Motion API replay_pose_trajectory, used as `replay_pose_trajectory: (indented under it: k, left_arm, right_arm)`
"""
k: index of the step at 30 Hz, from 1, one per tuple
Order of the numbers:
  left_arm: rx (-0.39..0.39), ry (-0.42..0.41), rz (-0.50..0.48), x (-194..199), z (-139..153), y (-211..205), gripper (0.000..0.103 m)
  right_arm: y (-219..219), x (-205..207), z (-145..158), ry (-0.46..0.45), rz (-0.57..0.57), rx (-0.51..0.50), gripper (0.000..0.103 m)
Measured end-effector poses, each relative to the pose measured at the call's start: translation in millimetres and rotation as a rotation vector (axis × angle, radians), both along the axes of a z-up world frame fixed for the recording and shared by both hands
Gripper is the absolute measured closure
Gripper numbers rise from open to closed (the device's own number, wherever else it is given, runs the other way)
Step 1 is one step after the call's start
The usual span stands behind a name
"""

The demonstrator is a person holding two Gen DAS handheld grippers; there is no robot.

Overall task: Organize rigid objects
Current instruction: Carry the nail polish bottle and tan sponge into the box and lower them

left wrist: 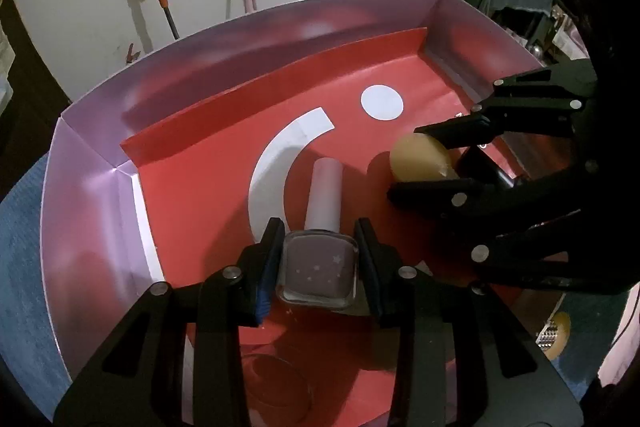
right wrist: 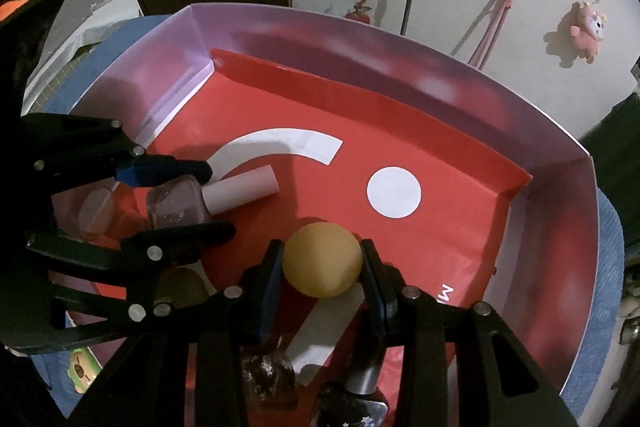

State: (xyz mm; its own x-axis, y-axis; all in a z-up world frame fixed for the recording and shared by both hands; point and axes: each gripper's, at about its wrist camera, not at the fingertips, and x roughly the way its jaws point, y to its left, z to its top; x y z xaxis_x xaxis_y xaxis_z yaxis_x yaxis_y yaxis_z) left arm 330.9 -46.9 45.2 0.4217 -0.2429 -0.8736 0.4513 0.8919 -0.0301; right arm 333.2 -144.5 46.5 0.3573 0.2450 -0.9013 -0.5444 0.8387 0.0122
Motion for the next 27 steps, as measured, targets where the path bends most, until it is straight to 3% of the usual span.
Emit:
replay_pose_trajectory:
  k: [27]
  left_arm:
    - [-0.005, -0.01, 0.004, 1.2, 0.1, -0.2, 0.069]
  right_arm:
    - [5.4, -4.0, -3.5, -0.026, 0.007, -0.032, 0.062]
